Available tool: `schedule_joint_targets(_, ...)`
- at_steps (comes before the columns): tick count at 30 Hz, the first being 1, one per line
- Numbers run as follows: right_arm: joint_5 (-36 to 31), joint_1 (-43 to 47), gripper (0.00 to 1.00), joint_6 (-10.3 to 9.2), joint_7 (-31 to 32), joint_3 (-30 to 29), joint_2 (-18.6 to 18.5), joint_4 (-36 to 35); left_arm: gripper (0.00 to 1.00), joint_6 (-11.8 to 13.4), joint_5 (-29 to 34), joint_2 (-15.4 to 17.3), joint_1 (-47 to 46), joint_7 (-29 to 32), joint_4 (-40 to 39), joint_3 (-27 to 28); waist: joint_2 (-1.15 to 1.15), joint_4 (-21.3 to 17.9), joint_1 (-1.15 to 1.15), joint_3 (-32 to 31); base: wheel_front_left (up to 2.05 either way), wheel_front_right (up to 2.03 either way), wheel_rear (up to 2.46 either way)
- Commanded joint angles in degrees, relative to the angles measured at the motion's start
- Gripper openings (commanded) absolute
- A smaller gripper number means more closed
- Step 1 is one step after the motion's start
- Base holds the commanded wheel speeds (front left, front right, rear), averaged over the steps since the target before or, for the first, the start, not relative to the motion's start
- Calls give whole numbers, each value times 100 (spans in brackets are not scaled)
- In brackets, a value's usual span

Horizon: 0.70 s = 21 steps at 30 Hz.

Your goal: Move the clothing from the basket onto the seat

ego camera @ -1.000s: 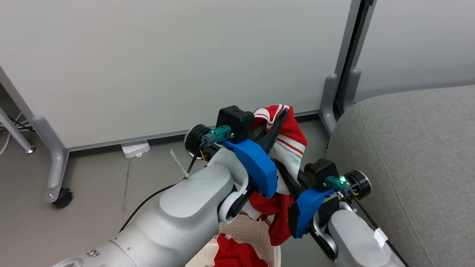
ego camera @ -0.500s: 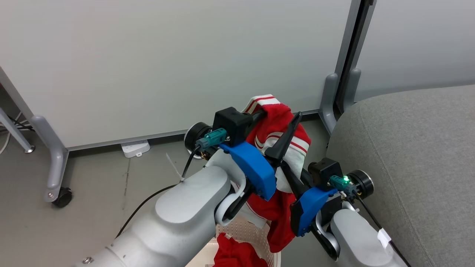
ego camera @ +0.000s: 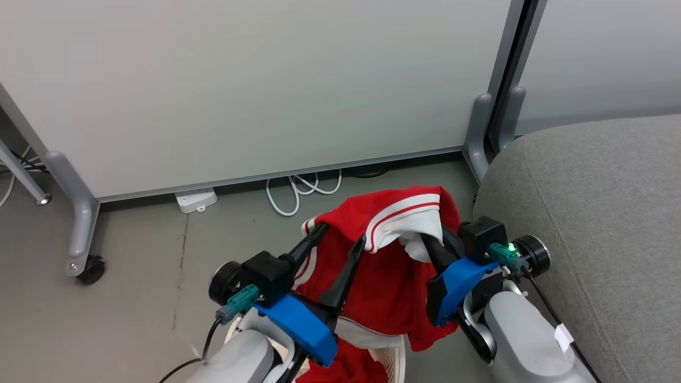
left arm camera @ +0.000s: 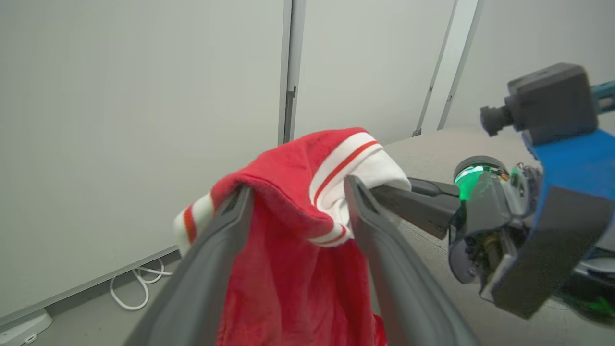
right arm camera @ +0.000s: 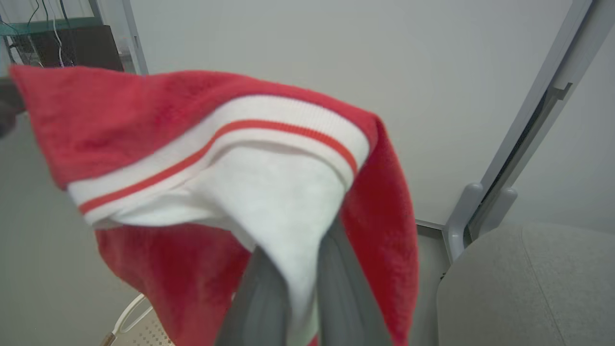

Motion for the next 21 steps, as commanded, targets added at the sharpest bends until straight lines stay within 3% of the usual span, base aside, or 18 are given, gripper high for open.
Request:
schedule_joint_targets(1,-11,23,0,-6,-19,-16,-6,-32,100,-11,56,48,65,-17,-35,66,0,8,0,14,0,0,0)
schedule_joint_targets(12,-67,131,0,-6,37,-134,-6,-192,100,-303,1003,-45,1113,-18,-324,1135,0,49,0,98,0,0,0)
schedule_joint_targets(21,-48,155,0,-6,61,-138,-6,-247,100,-518,1415,-229,1492,-18,-356,1660,0,23,0,84,0,0,0)
